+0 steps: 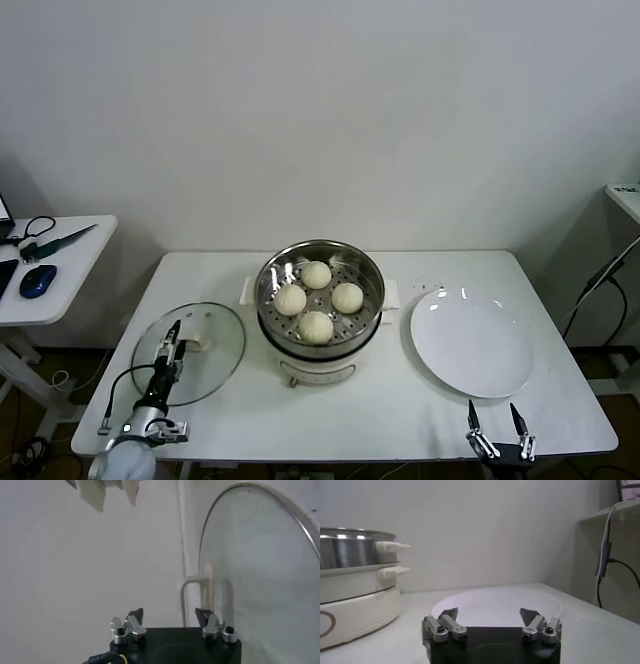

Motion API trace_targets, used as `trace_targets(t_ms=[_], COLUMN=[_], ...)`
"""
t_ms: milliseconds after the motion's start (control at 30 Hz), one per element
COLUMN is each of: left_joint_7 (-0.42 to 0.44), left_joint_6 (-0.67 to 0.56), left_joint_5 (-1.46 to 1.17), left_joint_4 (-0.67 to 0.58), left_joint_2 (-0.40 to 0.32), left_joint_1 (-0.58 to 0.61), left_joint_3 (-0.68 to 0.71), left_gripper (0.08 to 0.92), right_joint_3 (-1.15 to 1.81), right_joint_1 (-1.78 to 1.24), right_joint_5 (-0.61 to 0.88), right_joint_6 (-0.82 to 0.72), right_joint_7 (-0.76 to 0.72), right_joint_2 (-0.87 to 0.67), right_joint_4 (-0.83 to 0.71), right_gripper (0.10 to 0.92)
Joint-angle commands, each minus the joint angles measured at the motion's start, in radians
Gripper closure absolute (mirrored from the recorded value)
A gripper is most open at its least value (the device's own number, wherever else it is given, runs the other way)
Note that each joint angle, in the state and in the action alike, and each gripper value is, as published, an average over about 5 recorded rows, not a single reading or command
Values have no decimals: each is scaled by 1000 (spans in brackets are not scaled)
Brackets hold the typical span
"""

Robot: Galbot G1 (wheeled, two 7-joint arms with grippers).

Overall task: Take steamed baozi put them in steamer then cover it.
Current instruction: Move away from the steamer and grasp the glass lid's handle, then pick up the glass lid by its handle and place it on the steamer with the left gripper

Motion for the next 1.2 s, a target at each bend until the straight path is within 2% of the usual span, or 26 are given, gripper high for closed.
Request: trace_targets(t_ms=[33,600,733,900,1200], left_joint_7=[24,59,57,94,277], left_joint_6=[20,87,83,101,229], left_joint_5=[-35,-116,-149,-207,-261], left_joint_4=[11,0,-49,-197,-517], left_joint_2=[-10,-26,-31,-22,77], left_joint_1=[-15,-15,-1,36,114], left_joint_3=[12,13,7,-5,-21], left_gripper=[364,843,868,868,868], right_joint_3=[-2,-9,-8,-8,-1], right_joint_1=[3,3,-1,-9,-19], right_joint_5=[-8,-32,-34,-37,-70], right_joint_6=[2,12,17,22,21], right_joint_7=[-3,-7,-6,-6,20], right_joint_2=[2,17,19,19,20], right_joint_4=[-3,-2,1,10,34], right_gripper=[203,203,203,203,203])
